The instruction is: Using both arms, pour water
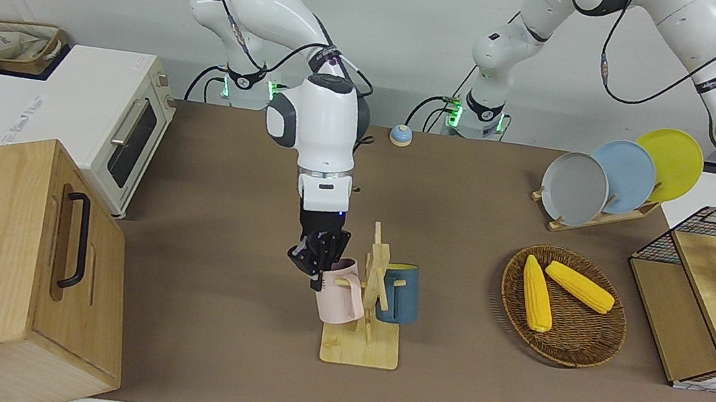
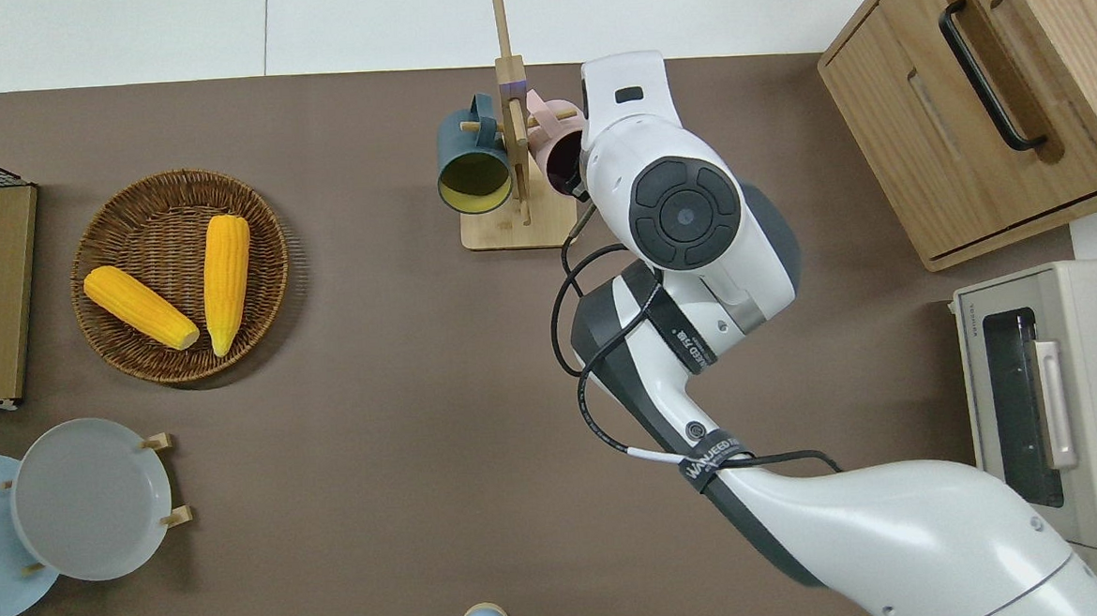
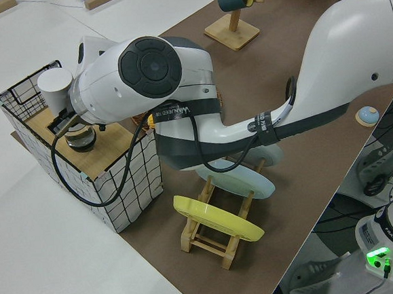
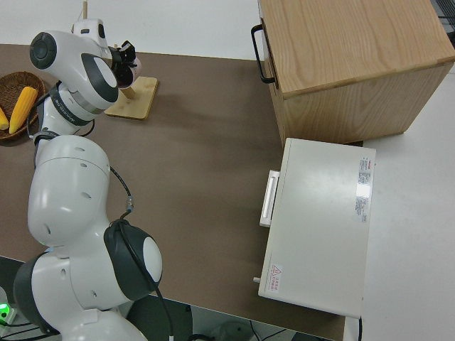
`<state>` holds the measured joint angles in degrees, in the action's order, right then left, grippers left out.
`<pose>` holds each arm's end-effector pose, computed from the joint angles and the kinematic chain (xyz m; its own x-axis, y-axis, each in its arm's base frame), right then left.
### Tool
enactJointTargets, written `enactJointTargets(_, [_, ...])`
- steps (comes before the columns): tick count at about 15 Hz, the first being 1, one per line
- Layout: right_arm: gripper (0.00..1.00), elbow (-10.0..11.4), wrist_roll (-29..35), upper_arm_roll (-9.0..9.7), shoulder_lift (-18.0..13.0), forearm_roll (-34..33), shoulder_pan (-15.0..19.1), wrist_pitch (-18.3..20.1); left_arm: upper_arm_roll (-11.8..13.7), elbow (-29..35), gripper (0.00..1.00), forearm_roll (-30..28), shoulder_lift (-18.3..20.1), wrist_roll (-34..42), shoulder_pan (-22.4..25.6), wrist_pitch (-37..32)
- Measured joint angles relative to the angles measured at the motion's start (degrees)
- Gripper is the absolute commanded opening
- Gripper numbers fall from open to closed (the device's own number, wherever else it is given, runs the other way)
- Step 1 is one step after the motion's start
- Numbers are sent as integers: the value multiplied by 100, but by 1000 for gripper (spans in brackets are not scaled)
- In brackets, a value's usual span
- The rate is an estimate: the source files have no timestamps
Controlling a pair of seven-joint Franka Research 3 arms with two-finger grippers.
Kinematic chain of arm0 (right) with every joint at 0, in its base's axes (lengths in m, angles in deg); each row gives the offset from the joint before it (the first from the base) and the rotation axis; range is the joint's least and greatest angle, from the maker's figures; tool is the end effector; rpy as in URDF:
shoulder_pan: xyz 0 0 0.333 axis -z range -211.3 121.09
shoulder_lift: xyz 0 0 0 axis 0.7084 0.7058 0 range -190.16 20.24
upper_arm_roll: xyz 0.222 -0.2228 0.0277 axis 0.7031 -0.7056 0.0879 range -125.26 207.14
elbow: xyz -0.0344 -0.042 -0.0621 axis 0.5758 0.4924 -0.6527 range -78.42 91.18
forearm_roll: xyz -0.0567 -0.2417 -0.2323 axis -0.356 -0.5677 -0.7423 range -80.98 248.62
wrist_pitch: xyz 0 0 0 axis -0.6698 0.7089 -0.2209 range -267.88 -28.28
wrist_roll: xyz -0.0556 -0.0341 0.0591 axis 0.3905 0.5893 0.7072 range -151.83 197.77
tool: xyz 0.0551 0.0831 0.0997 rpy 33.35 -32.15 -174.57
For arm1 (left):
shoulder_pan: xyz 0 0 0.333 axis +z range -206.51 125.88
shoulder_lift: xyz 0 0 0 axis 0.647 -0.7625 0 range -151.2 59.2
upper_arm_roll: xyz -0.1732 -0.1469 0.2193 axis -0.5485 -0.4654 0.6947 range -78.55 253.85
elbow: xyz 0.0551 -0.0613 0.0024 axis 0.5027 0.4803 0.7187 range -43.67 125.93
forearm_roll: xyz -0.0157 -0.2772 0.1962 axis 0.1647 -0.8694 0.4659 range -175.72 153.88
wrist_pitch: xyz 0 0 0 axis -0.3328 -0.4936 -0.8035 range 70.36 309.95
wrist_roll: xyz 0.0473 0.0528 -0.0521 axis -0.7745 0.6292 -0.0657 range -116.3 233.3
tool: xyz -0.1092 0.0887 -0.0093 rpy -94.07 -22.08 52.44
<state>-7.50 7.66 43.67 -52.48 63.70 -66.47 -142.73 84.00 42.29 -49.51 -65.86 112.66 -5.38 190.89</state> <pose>0.6673 0.2804 0.4414 0.5282 0.7684 0.3614 0.6508 -0.6397 0.4089 0.5738 0.3505 0.4839 0.7134 0.0656 0.6977 0.0457 -0.9978 0.0470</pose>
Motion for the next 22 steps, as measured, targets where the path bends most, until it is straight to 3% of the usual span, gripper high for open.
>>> enactJointTargets(19, [86,-31,95,-51,-27,294,0,7,11,-91,0,0,21,0,1,-1])
enactJointTargets(22, [0,-32,97,-62,-38,301,0,10,13,-101,0,0,31,0,0,-1])
